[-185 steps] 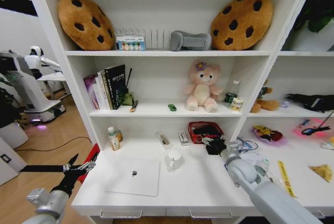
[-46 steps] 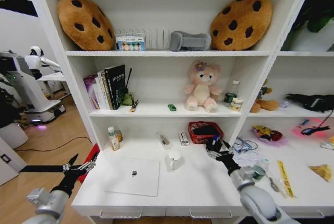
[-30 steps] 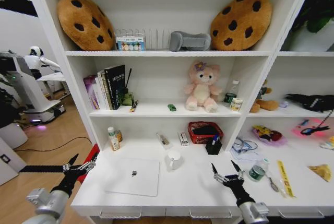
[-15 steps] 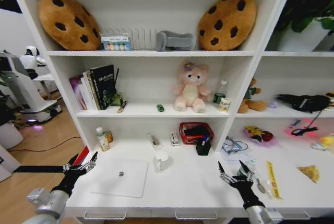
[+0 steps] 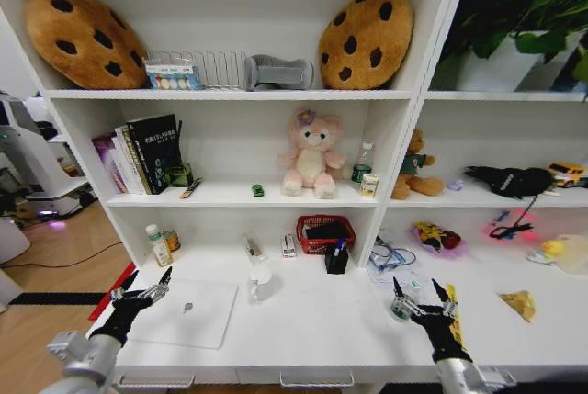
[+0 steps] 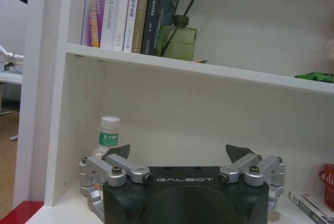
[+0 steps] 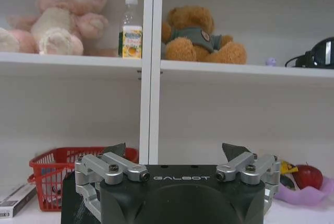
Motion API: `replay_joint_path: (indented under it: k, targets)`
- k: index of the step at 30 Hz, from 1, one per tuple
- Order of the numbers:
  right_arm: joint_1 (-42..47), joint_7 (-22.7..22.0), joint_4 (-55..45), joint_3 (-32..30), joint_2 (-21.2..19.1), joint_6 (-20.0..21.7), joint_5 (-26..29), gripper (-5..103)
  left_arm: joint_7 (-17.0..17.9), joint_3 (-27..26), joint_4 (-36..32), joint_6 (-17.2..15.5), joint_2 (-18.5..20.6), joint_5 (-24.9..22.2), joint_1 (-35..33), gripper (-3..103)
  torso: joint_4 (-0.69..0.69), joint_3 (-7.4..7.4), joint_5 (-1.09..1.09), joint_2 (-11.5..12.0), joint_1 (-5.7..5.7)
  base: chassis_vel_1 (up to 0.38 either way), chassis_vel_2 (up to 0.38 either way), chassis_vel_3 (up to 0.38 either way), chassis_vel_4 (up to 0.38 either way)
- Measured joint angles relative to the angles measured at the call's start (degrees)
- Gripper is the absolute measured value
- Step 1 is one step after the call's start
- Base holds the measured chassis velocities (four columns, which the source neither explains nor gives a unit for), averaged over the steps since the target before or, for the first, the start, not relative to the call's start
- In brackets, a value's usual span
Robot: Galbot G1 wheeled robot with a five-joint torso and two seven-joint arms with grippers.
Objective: Organize the objects on the table.
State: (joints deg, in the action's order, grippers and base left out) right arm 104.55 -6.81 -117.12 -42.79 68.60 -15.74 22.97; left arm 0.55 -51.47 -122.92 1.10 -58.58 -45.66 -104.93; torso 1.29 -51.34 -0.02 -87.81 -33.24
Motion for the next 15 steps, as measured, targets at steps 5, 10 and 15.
replay_joint_path:
  k: [5, 10, 15]
  targets:
    - [-2.28, -0.97, 3.92, 1.04, -1.01, 1.47, 1.56, 100, 0.01, -0.01, 0.0, 0.0, 0.0, 0.0, 0.0, 100, 0.0, 0.0, 0.02, 0.0, 0.0, 0.01, 0.005, -0.002, -0.008]
    - [-4.9, -1.4, 6.48, 1.74, -2.18, 1.62, 3.04, 91, 0.01, 0.0, 0.0, 0.0, 0.0, 0.0, 0.0, 100, 0.0, 0.0, 0.03, 0.0, 0.0, 0.0, 0.0, 0.0, 0.0]
    - [-5.26, -1.66, 6.55, 1.78, -2.72, 1.58, 3.04, 74, 0.0, -0.01, 0.0, 0.0, 0.0, 0.0, 0.0, 100, 0.0, 0.0, 0.01, 0.0, 0.0, 0.0, 0.0, 0.0, 0.0]
